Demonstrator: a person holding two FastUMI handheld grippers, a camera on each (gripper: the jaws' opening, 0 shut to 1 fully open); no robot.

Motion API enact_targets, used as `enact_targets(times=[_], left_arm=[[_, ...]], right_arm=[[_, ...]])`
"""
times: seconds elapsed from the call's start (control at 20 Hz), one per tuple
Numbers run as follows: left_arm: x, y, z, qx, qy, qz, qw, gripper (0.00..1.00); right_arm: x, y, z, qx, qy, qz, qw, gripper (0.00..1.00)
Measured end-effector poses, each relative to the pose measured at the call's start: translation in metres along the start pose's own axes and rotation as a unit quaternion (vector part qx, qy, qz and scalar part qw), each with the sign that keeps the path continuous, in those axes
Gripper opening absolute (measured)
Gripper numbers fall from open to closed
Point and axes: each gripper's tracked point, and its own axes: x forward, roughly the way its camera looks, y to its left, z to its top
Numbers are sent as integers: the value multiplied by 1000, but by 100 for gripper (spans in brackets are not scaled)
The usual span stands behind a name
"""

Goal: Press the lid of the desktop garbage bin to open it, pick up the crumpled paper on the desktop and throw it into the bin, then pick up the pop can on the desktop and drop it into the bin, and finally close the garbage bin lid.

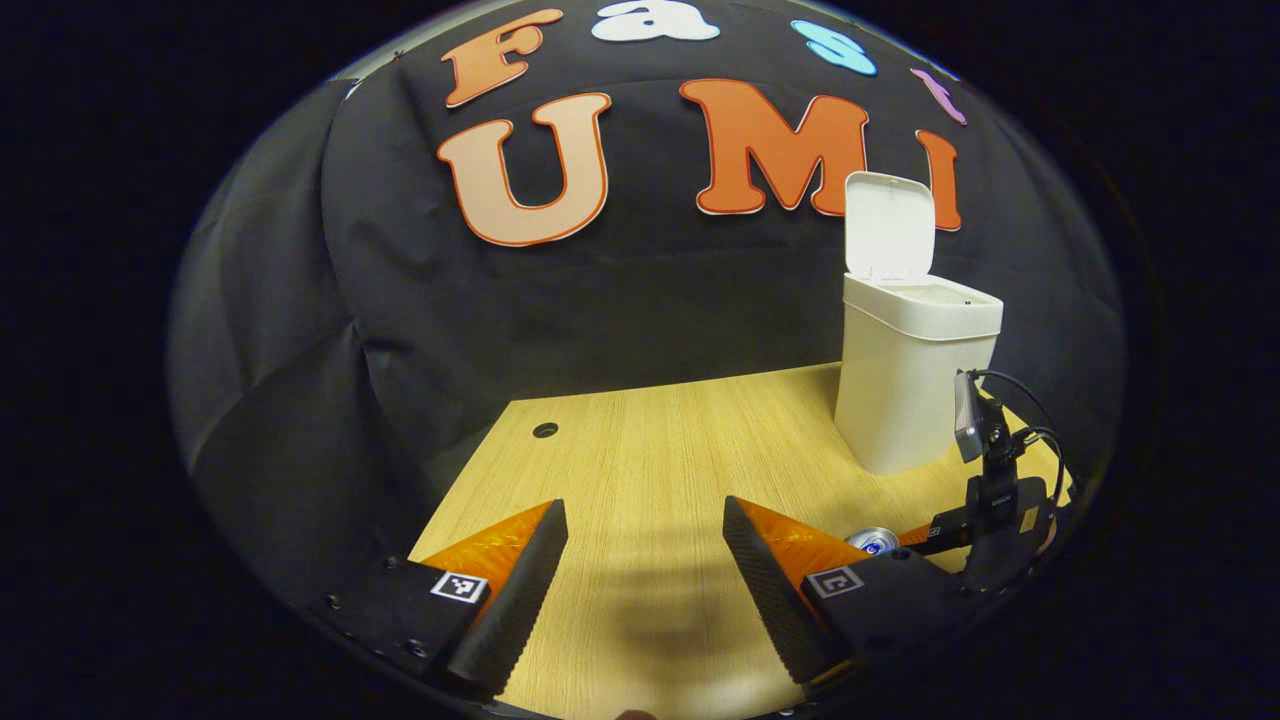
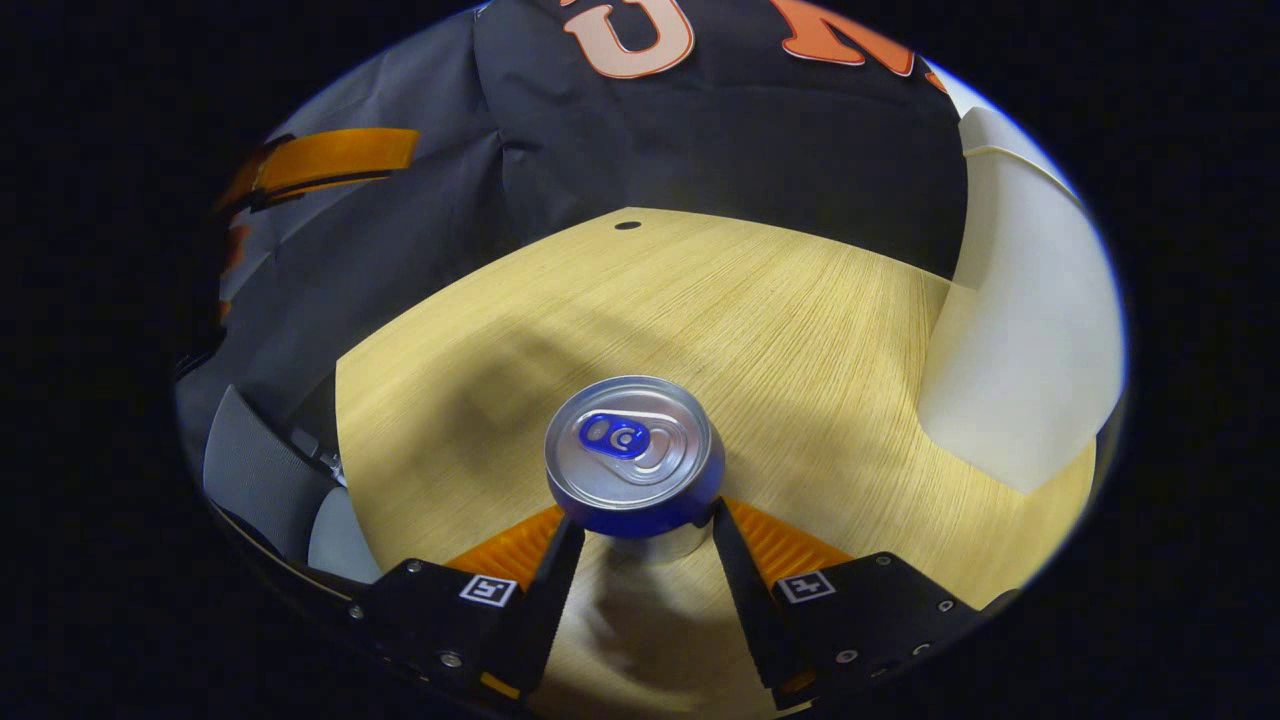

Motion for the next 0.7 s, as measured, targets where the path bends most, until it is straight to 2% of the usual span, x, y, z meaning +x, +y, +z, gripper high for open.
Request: enact_targets(times=[0.25, 0.5, 0.7], left_arm=[[5, 8, -1, -8, -2, -2, 1000, 100], [20, 1, 2, -16, -7, -16, 1000, 100], [33, -11, 4, -14, -9, -35, 999, 100]], right_arm=[[-5, 1, 4, 0, -9, -1, 1000, 71], [-6, -2, 9, 14, -26, -17, 999, 70], [-11, -6, 16, 27, -46, -44, 998, 70]])
